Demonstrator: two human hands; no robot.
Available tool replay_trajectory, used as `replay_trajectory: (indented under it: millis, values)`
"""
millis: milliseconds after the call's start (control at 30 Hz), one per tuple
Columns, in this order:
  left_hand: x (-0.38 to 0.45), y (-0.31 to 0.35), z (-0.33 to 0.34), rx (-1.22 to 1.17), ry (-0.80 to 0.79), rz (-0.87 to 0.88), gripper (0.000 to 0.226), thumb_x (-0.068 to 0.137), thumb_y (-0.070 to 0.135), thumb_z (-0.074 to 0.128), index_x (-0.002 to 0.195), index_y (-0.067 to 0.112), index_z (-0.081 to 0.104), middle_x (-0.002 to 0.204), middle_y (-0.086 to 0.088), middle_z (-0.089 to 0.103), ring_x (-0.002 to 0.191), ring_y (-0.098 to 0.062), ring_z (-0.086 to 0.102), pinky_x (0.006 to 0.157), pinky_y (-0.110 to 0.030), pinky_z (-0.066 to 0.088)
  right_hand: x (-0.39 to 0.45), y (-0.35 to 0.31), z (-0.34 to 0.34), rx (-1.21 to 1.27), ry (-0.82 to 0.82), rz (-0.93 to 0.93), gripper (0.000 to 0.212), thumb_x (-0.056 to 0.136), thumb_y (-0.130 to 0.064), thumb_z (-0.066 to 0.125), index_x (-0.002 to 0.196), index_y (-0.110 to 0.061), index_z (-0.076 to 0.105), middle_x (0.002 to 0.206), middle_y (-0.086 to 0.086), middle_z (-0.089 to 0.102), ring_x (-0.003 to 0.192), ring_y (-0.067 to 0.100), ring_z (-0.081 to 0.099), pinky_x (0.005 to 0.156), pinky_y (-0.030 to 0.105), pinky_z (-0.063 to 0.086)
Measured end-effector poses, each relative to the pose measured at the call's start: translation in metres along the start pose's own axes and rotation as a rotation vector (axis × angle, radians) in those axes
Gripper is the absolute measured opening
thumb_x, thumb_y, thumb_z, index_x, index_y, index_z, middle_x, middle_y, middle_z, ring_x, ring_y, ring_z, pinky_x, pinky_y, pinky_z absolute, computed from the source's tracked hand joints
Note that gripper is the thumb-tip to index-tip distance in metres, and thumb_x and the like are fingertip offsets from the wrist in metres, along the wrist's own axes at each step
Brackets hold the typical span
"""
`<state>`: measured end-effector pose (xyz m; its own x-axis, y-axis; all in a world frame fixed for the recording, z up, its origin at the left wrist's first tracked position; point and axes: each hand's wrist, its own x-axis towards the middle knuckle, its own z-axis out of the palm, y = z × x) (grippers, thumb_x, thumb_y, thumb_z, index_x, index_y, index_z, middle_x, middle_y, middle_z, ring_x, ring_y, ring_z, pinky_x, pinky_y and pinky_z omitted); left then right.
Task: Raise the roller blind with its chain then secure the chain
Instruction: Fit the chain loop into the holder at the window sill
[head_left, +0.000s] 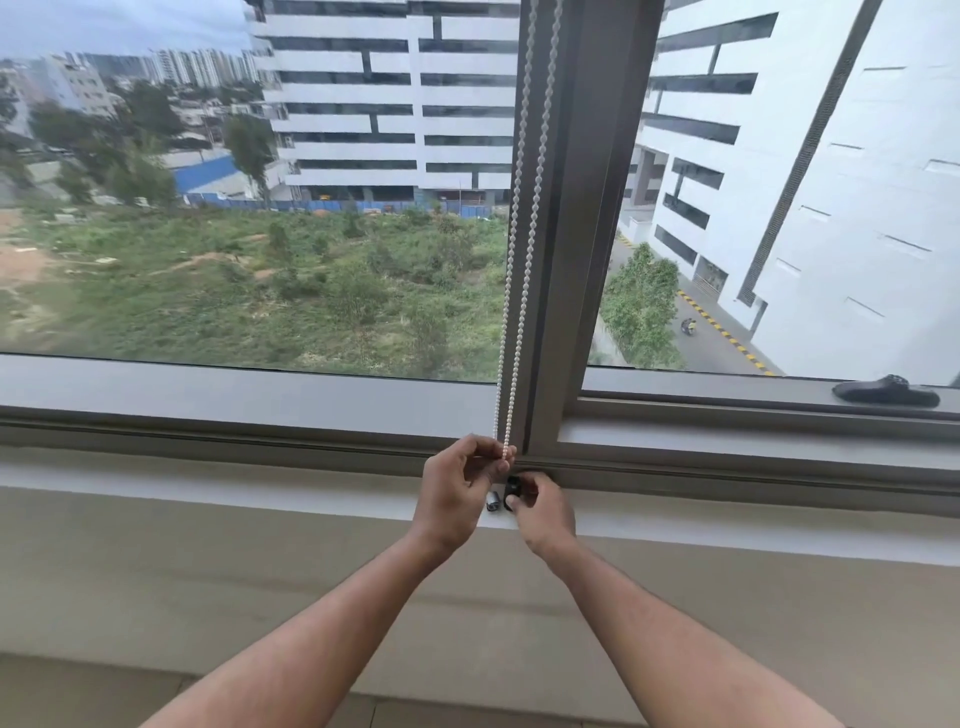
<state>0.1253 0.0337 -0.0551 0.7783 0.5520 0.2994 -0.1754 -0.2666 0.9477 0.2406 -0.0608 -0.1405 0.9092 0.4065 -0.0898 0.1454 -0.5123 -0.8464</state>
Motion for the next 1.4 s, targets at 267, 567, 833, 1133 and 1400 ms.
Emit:
replay_trajectory:
  millis: [267, 567, 833, 1133, 1400]
  values:
    - [-0.001, 0.001, -0.001, 0.101, 0.044, 0.046, 0.016, 0.09, -0.003, 0.072, 0.095, 0.011, 0.069, 0.095, -0.01, 0.076, 0.091, -0.021, 0.075, 0.091, -0.038, 0.061, -0.019, -0.005, -0.014, 0.141, 0.064, -0.077, 0.021, 0.09, -0.009, 0.073, 0.1, -0.025, 0.063, 0.096, -0.01, 0.071, 0.097, 0.013, 0.069, 0.09, 0.027, 0.052]
    - [-0.008, 0.005, 0.005, 0.007, 0.078, -0.017, 0.014, 0.091, -0.001, 0.071, 0.096, 0.012, 0.07, 0.094, -0.007, 0.075, 0.089, -0.019, 0.073, 0.091, -0.042, 0.061, -0.052, -0.025, -0.038, 0.212, 0.038, -0.241, 0.021, 0.092, -0.008, 0.071, 0.108, -0.02, 0.064, 0.094, -0.015, 0.071, 0.086, -0.014, 0.066, 0.074, 0.003, 0.047]
    - [-0.013, 0.012, 0.017, -0.341, 0.127, -0.175, 0.009, 0.095, -0.003, 0.065, 0.096, 0.005, 0.066, 0.086, -0.009, 0.073, 0.088, -0.025, 0.073, 0.093, -0.046, 0.06, -0.077, -0.025, -0.048, 0.296, 0.017, -0.268, 0.023, 0.091, -0.01, 0.072, 0.112, -0.019, 0.068, 0.097, -0.002, 0.078, 0.09, 0.012, 0.074, 0.082, 0.038, 0.063]
    - [-0.023, 0.006, 0.026, -0.301, 0.098, -0.165, 0.01, 0.093, 0.001, 0.069, 0.097, 0.01, 0.07, 0.084, -0.005, 0.076, 0.083, -0.016, 0.073, 0.082, -0.027, 0.059, -0.087, -0.019, -0.046, 0.326, 0.049, -0.222, 0.027, 0.082, -0.022, 0.083, 0.101, -0.027, 0.065, 0.094, -0.006, 0.077, 0.092, 0.009, 0.072, 0.079, 0.046, 0.062]
    - [-0.025, 0.01, 0.022, -0.262, 0.098, -0.153, 0.01, 0.091, -0.001, 0.071, 0.096, 0.008, 0.07, 0.085, 0.003, 0.078, 0.081, -0.009, 0.071, 0.074, -0.02, 0.058, -0.086, -0.027, -0.051, 0.327, 0.088, -0.254, 0.033, 0.079, -0.029, 0.086, 0.1, -0.027, 0.061, 0.092, -0.005, 0.074, 0.09, 0.008, 0.071, 0.077, 0.048, 0.061]
